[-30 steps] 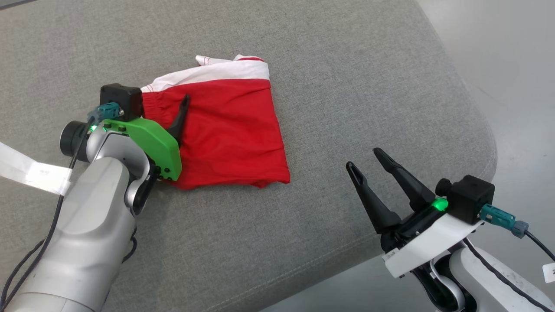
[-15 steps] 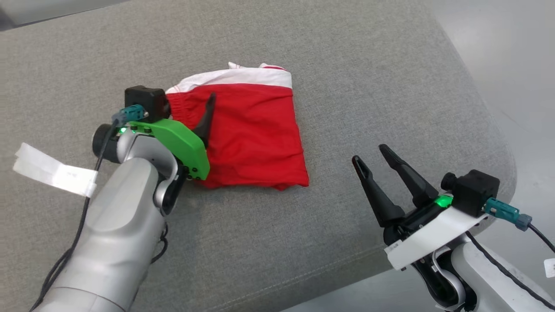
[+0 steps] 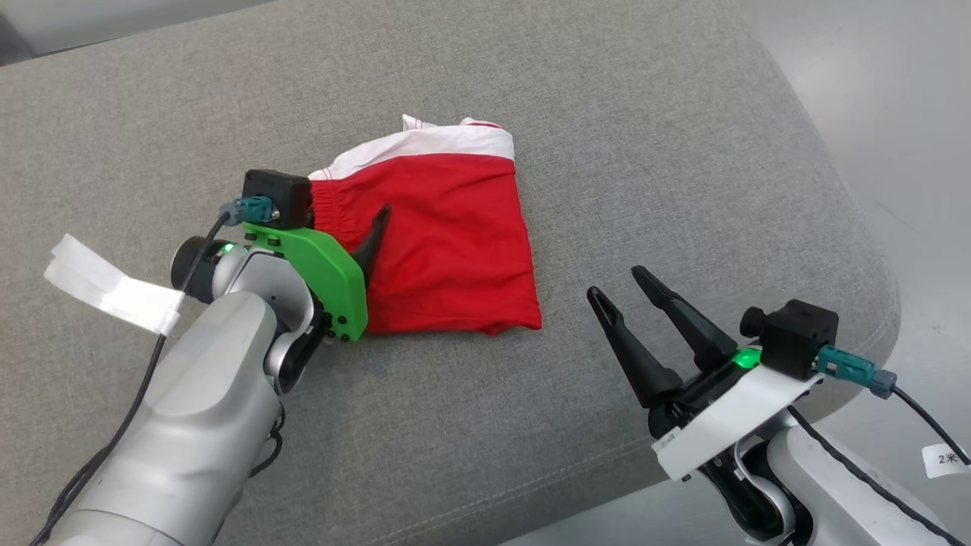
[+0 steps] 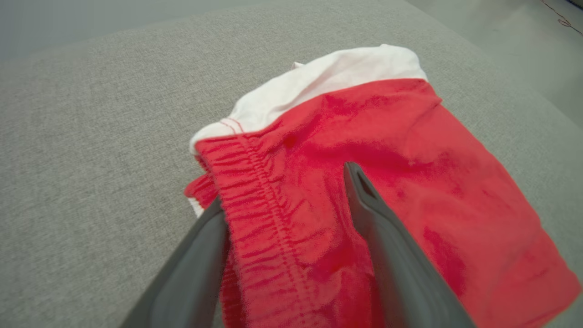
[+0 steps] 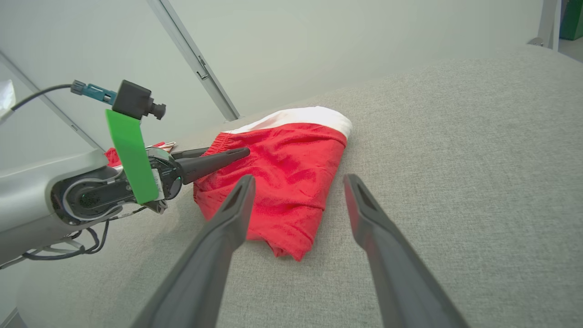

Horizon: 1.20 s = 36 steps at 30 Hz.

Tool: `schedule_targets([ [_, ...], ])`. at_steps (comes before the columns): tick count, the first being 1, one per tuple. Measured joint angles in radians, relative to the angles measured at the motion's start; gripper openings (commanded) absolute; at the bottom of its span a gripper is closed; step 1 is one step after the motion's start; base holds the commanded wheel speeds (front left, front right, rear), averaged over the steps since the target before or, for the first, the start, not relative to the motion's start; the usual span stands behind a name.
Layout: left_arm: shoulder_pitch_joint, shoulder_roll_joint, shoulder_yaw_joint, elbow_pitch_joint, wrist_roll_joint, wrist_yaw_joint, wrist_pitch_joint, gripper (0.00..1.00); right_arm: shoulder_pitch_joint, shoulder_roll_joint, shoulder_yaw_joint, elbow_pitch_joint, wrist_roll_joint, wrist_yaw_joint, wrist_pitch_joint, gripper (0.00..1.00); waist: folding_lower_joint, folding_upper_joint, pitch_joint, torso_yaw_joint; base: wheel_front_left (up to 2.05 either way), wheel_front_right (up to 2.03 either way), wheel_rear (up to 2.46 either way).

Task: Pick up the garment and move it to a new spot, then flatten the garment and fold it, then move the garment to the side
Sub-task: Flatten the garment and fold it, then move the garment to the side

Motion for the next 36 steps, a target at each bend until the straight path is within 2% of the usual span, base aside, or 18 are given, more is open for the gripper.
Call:
schedule_targets([
  [6,-0.016,0.038,-0.005,-0.004,0.0,0.0,0.0,1.0,0.001,0.0,-0.016,0.012,0.003,-0.002,-0.002,1.0,0.0,0.0,-0.001,-0.004,0.0,0.0,0.0],
  [12,-0.017,0.041,-0.008,-0.003,-0.001,0.0,-0.003,1.0,0.002,0.01,-0.044,0.03,0.045,-0.003,-0.003,1.0,0.0,0.0,-0.006,0.013,0.0,0.0,0.0],
  [18,-0.018,0.104,0.067,-0.01,-0.009,0.0,-0.079,1.0,0.002,0.046,-0.055,0.079,0.112,0.009,-0.001,1.0,0.0,0.0,-0.019,0.04,0.0,0.0,0.0],
  [23,-0.018,0.112,0.103,-0.065,-0.01,0.003,-0.162,1.0,-0.002,0.054,-0.094,0.137,0.159,0.014,0.009,1.0,0.0,0.0,-0.027,0.071,0.0,0.0,0.0],
  [24,-0.017,0.115,0.12,-0.083,-0.008,0.029,-0.202,1.0,-0.004,0.061,-0.109,0.164,0.189,0.014,0.012,1.0,0.0,0.0,-0.031,0.087,0.0,0.0,0.0],
  [27,-0.003,0.122,0.143,-0.115,-0.008,0.058,-0.243,1.0,-0.008,0.068,-0.124,0.206,0.22,0.015,0.026,1.0,0.0,0.0,-0.037,0.113,0.0,0.0,0.0],
  [36,0.177,0.104,0.189,-0.219,-0.028,0.126,-0.252,1.0,-0.062,0.082,-0.184,0.303,0.307,0.035,0.055,1.0,0.0,0.0,-0.046,0.207,0.0,0.0,0.0],
])
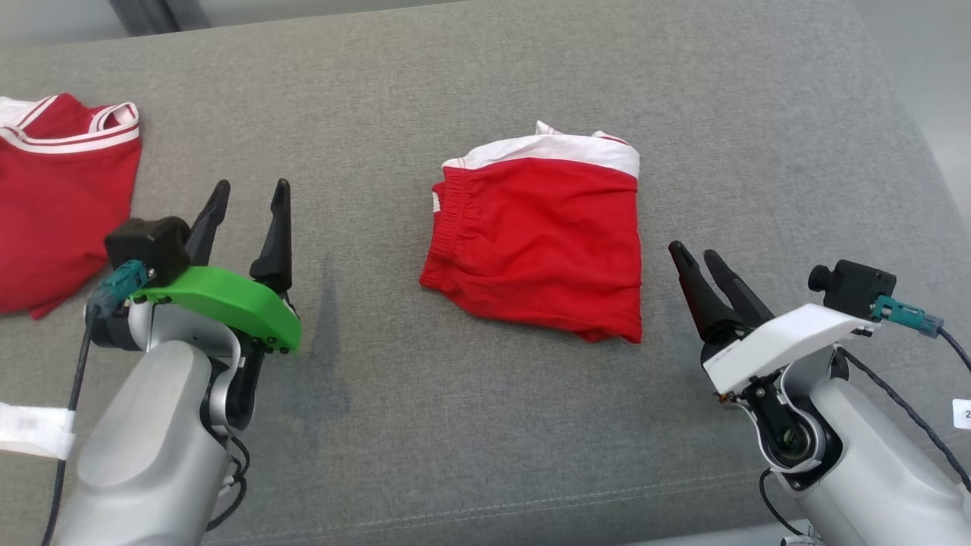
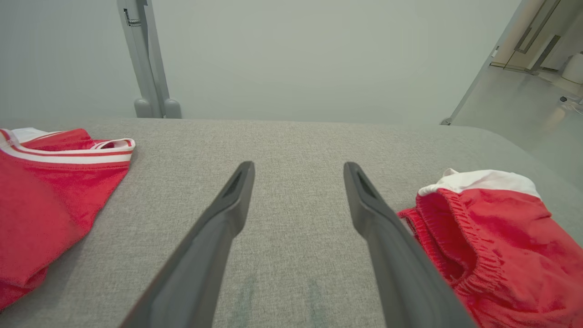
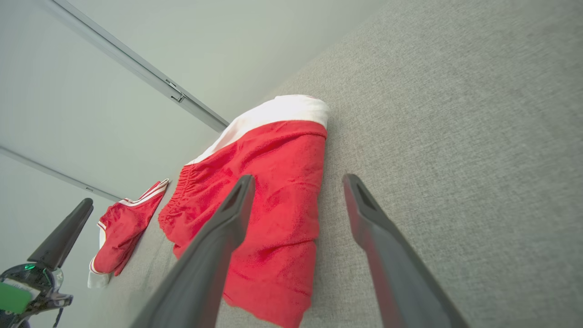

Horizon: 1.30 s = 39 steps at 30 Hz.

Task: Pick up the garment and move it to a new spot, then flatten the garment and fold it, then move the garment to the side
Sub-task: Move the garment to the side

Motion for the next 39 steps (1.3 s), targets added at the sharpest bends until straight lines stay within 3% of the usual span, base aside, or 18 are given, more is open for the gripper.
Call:
schedule_targets([
  [6,0.085,-0.021,0.019,-0.095,-0.028,0.031,-0.005,1.0,-0.034,0.0,-0.03,0.048,0.029,0.006,0.013,1.0,0.0,0.0,0.003,0.067,0.0,0.0,0.0],
  [18,0.175,0.001,0.05,-0.314,-0.012,0.069,-0.006,1.0,-0.098,-0.015,-0.031,0.137,0.029,0.016,0.053,1.0,0.0,0.0,0.043,0.157,0.0,0.0,0.0],
  [30,0.284,0.037,0.11,-0.457,0.02,0.095,-0.006,1.0,-0.13,-0.012,-0.03,0.193,0.028,0.041,0.056,1.0,0.0,0.0,0.067,0.155,0.0,0.0,0.0],
  [39,0.305,0.034,0.104,-0.535,0.032,0.097,-0.009,1.0,-0.151,-0.016,-0.038,0.229,0.03,0.05,0.058,1.0,0.0,0.0,0.089,0.151,0.0,0.0,0.0],
])
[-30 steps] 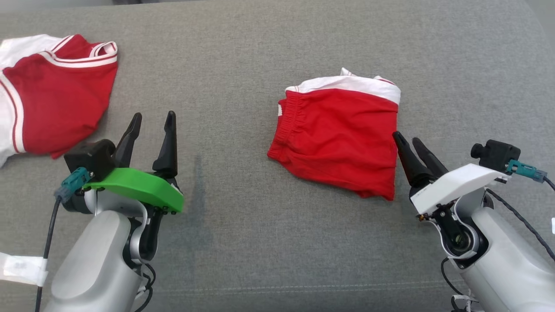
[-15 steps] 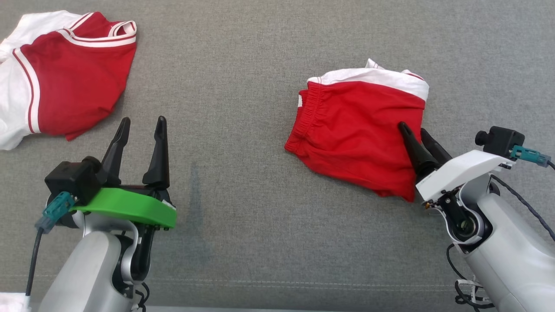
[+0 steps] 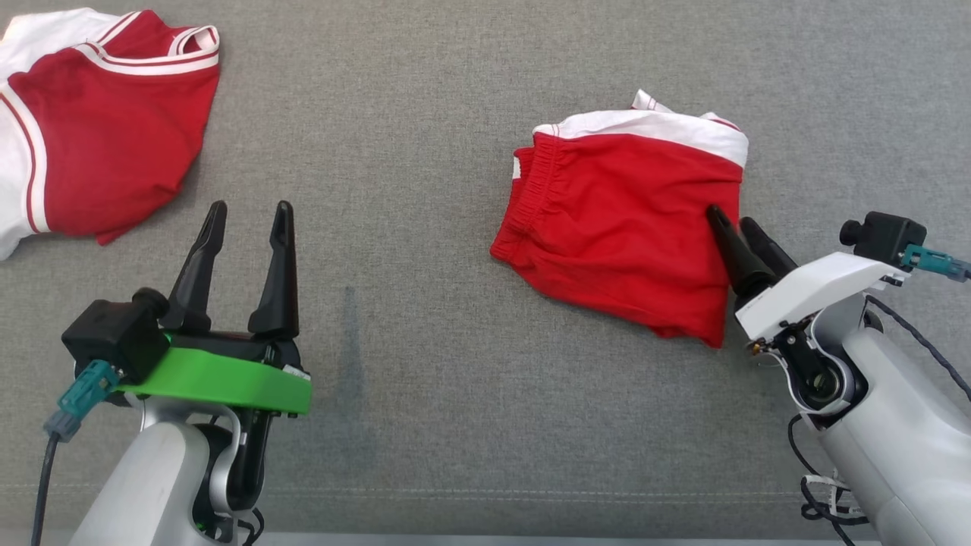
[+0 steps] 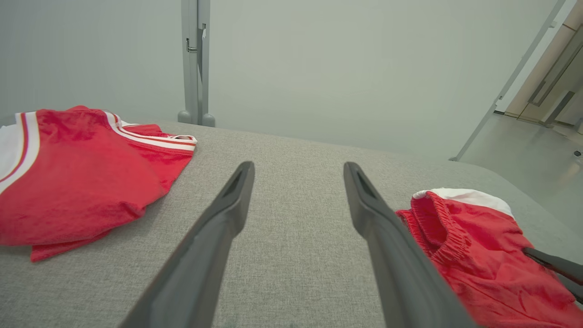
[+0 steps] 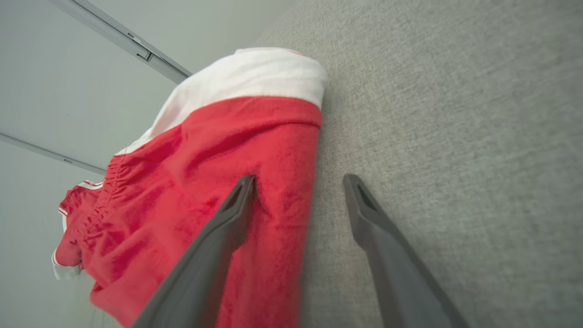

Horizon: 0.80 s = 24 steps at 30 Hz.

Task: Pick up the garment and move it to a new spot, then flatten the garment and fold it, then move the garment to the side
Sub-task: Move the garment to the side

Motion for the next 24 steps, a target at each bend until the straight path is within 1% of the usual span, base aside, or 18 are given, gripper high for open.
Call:
schedule_targets([
  [5,0.008,-0.005,-0.004,-0.029,0.005,0.008,0.0,1.0,-0.031,0.007,-0.014,0.018,0.036,0.009,0.015,1.0,0.0,0.0,0.009,0.016,0.0,0.0,0.0],
  [7,0.011,-0.009,-0.004,-0.032,0.006,0.008,0.0,1.0,-0.04,0.013,-0.018,0.027,0.047,0.018,0.017,1.0,0.0,0.0,0.011,0.024,0.0,0.0,0.0],
  [9,0.022,-0.01,-0.004,-0.043,0.007,0.008,0.0,1.0,-0.047,0.015,-0.025,0.032,0.058,0.017,0.026,1.0,0.0,0.0,0.012,0.031,0.0,0.0,0.0],
  [10,0.029,-0.011,-0.004,-0.048,0.007,0.008,0.0,1.0,-0.053,0.016,-0.027,0.035,0.062,0.018,0.026,0.76,0.0,0.0,0.012,0.034,0.0,0.0,0.0],
  [11,0.035,-0.012,-0.004,-0.052,0.007,0.008,0.0,1.0,-0.057,0.017,-0.028,0.038,0.063,0.022,0.026,0.42,0.0,0.0,0.013,0.037,0.0,0.0,0.0],
  [12,0.038,-0.012,-0.003,-0.055,0.007,0.008,0.0,1.0,-0.062,0.017,-0.027,0.04,0.063,0.031,0.031,0.03,0.0,0.0,0.013,0.04,0.0,0.0,0.0],
  [13,0.044,-0.012,0.002,-0.06,0.007,0.008,0.0,1.0,-0.068,0.017,-0.026,0.042,0.067,0.037,0.04,0.0,0.0,0.0,0.014,0.042,0.0,0.0,0.0],
  [16,0.051,-0.012,0.01,-0.071,0.009,0.009,0.0,1.0,-0.082,0.016,-0.025,0.042,0.088,0.052,0.061,0.0,0.0,0.0,0.015,0.046,0.0,0.0,0.0],
  [18,0.053,-0.011,0.019,-0.08,0.013,0.014,0.0,1.0,-0.09,0.008,-0.02,0.042,0.09,0.056,0.081,0.0,0.0,0.0,0.016,0.047,0.0,0.0,0.0],
  [19,0.055,-0.011,0.022,-0.085,0.013,0.017,0.0,1.0,-0.094,0.001,-0.018,0.042,0.091,0.061,0.092,0.0,0.0,0.0,0.016,0.047,0.0,0.0,0.0],
  [21,0.062,-0.01,0.028,-0.097,0.013,0.017,0.0,1.0,-0.105,-0.02,-0.018,0.042,0.093,0.061,0.115,0.0,0.0,0.0,0.02,0.048,0.0,0.0,0.0],
  [22,0.062,-0.01,0.028,-0.097,0.013,0.017,0.0,1.0,-0.105,-0.02,-0.018,0.042,0.093,0.061,0.115,0.0,0.0,0.0,0.02,0.048,0.0,0.0,0.0],
  [23,0.069,-0.009,0.029,-0.101,0.014,0.017,0.002,1.0,-0.124,-0.053,-0.022,0.049,0.095,0.062,0.138,0.0,0.0,0.0,0.025,0.048,0.0,0.0,0.0],
  [24,0.069,-0.009,0.029,-0.101,0.014,0.017,0.002,1.0,-0.124,-0.053,-0.022,0.049,0.095,0.062,0.138,0.0,0.0,0.0,0.025,0.048,0.0,0.0,0.0],
])
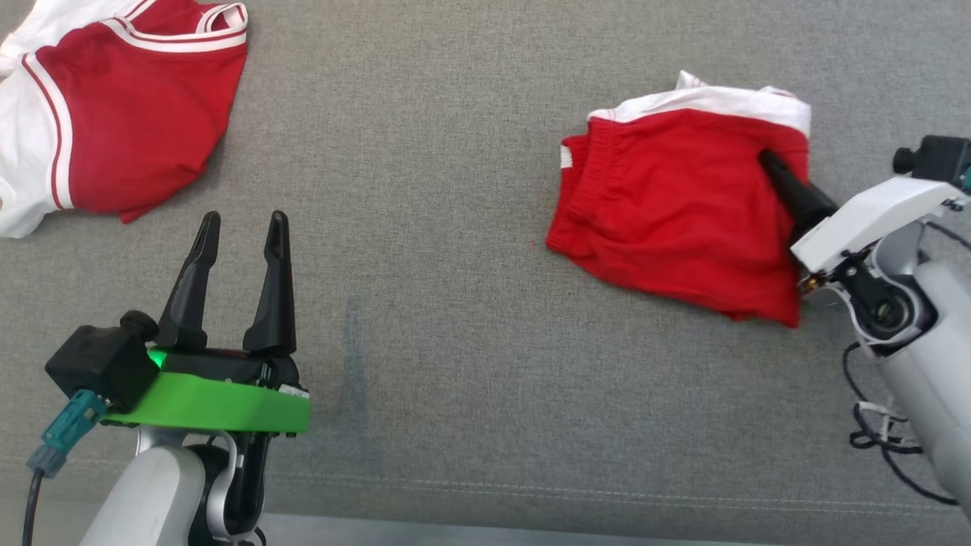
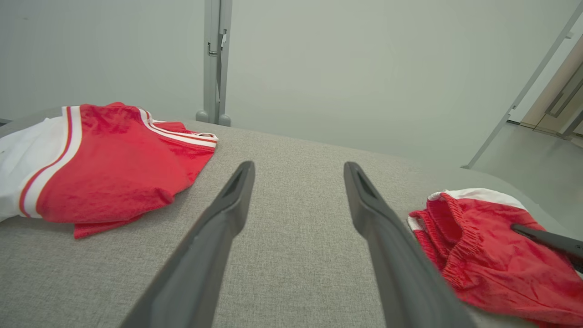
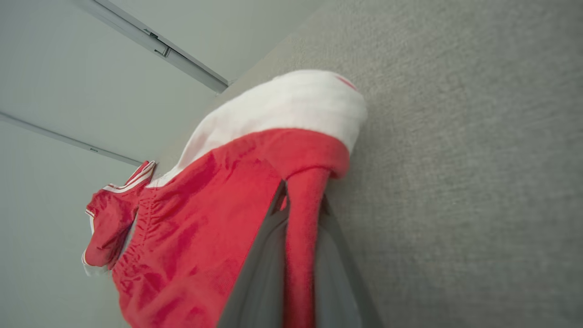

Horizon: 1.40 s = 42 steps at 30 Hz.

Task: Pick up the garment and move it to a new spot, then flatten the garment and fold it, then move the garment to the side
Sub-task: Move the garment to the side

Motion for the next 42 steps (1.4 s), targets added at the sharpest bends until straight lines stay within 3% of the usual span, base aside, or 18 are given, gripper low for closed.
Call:
schedule_targets([
  [9,0.002,0.017,0.011,-0.035,0.028,0.002,0.022,1.0,-0.112,-0.148,-0.055,0.051,-0.002,-0.002,0.068,0.0,0.0,0.0,0.024,0.001,0.0,0.0,0.0],
  [16,0.002,0.035,0.032,-0.068,0.036,0.003,0.053,1.0,-0.164,-0.24,-0.122,0.108,-0.009,-0.046,0.076,0.0,0.0,0.0,0.049,0.006,0.0,0.0,0.0],
  [24,0.035,0.062,0.091,-0.121,0.044,0.003,0.084,1.0,-0.204,-0.25,-0.164,0.153,0.009,-0.072,0.069,0.0,0.0,0.0,0.092,-0.009,0.0,0.0,0.0],
  [34,0.038,0.073,0.136,-0.146,0.057,0.008,0.11,1.0,-0.203,-0.247,-0.182,0.231,0.016,-0.071,0.021,0.0,0.0,0.0,0.12,-0.063,0.0,0.0,0.0],
  [36,0.039,0.073,0.145,-0.149,0.06,0.008,0.117,1.0,-0.201,-0.241,-0.178,0.243,0.012,-0.072,0.008,0.34,0.0,0.0,0.12,-0.073,0.0,0.0,0.0],
  [38,0.039,0.073,0.153,-0.153,0.06,0.008,0.12,1.0,-0.201,-0.239,-0.175,0.254,0.004,-0.072,-0.002,1.0,0.0,0.0,0.119,-0.082,0.0,0.0,0.0],
  [42,0.04,0.07,0.16,-0.158,0.061,0.008,0.128,1.0,-0.193,-0.238,-0.17,0.277,-0.003,-0.072,-0.027,1.0,0.0,0.0,0.113,-0.096,0.0,0.0,0.0],
])
